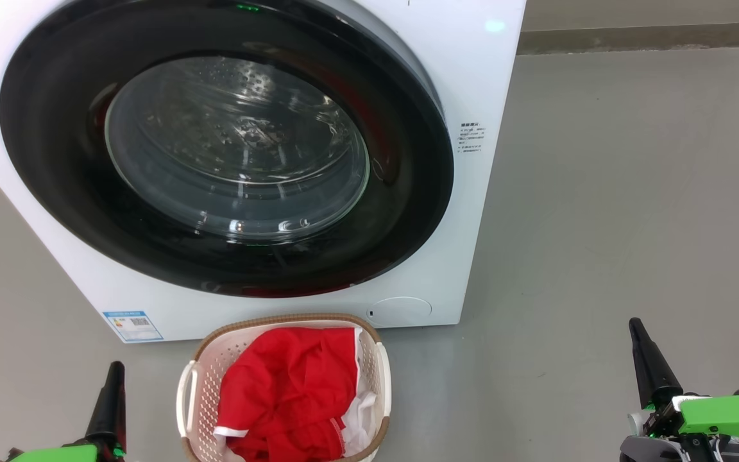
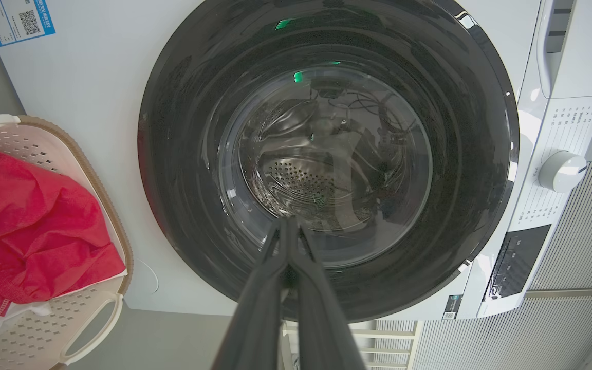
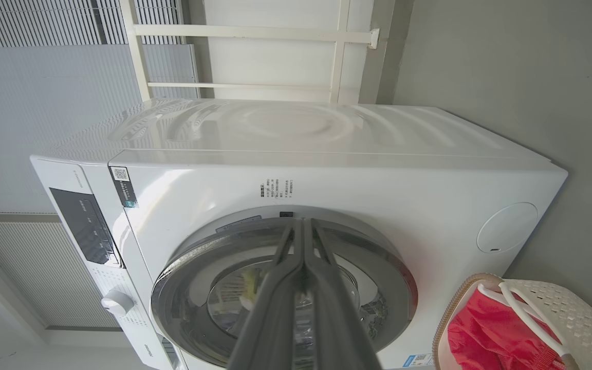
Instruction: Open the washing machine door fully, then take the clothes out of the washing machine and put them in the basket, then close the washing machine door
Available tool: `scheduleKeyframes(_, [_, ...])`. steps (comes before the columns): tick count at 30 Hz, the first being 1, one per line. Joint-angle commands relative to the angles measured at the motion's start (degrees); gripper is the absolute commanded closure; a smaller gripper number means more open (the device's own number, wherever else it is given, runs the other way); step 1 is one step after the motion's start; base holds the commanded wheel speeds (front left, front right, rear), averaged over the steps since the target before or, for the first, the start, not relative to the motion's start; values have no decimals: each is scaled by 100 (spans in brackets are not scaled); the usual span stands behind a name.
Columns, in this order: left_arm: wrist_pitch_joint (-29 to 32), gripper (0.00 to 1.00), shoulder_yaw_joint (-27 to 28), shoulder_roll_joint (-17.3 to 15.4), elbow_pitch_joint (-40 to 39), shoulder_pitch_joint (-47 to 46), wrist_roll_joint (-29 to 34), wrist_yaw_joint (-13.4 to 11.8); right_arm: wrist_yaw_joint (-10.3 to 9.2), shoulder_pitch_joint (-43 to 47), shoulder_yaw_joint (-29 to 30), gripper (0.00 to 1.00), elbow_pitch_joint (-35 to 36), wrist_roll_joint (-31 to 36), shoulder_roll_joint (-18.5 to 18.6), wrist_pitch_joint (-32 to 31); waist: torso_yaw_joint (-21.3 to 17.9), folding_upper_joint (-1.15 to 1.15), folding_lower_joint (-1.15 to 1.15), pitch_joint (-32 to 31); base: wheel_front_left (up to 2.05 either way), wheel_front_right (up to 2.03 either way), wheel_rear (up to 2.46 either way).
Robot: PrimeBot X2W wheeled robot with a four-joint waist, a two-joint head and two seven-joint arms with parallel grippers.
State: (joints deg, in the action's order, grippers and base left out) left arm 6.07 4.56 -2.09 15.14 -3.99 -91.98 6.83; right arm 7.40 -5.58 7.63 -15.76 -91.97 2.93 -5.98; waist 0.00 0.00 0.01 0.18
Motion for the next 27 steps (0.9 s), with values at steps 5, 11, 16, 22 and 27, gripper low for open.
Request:
scheduleKeyframes(5, [42, 100, 196, -82, -109, -221, -17, 66, 9, -59, -124, 100, 174, -30, 8, -40, 0, 0, 0, 0, 0, 0, 0])
scheduleKeyframes(11, [43, 100, 197, -82, -109, -221, -17, 66, 9, -59, -122, 100, 174, -28, 7, -42, 0, 0, 0, 0, 0, 0, 0])
scheduleKeyframes(16, [43, 100, 197, -82, -109, -221, -16, 66, 9, -59, -121, 100, 174, -27, 6, -43, 0, 0, 0, 0, 0, 0, 0])
scheduleKeyframes(22, [44, 100, 198, -81, -109, -221, -16, 66, 9, -59, -119, 100, 174, -26, 5, -44, 0, 0, 0, 0, 0, 0, 0])
scheduleKeyframes(27, [44, 100, 198, -81, -109, -221, -16, 66, 9, -59, -118, 100, 174, -25, 4, -45, 0, 0, 0, 0, 0, 0, 0])
